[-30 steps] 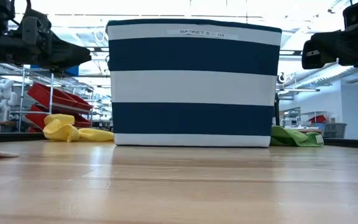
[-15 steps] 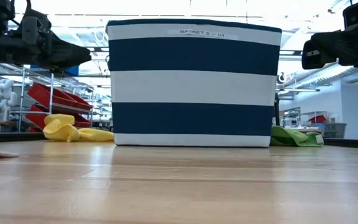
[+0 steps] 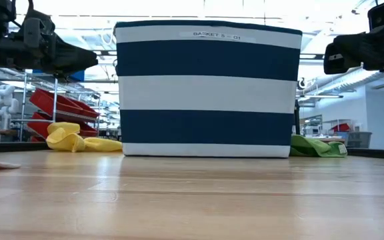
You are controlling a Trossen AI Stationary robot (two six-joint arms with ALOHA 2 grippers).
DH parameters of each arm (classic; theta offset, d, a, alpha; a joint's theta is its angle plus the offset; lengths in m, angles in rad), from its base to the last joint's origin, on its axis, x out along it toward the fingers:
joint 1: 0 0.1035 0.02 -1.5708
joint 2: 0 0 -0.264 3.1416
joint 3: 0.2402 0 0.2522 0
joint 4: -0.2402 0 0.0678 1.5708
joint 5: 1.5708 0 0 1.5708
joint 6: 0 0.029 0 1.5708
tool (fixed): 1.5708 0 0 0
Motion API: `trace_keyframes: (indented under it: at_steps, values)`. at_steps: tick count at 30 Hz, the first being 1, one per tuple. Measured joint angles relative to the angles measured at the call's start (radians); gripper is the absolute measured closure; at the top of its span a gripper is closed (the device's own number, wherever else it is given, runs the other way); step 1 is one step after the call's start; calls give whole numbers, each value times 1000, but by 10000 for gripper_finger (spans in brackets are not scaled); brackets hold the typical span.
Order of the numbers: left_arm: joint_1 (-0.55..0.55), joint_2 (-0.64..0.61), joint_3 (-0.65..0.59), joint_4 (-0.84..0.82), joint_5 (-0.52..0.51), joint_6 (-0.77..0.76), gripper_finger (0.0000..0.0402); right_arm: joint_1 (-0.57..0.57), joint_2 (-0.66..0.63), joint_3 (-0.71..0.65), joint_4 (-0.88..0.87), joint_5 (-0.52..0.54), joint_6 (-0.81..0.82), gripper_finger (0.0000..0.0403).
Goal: Fold towel
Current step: Fold the brown towel
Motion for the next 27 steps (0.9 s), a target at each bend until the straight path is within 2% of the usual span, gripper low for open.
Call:
trace_keyframes:
  at_steps: [27]
  values:
    - [0, 0, 0, 3, -2, 0, 248, 0, 0, 0, 9, 0, 25, 397]
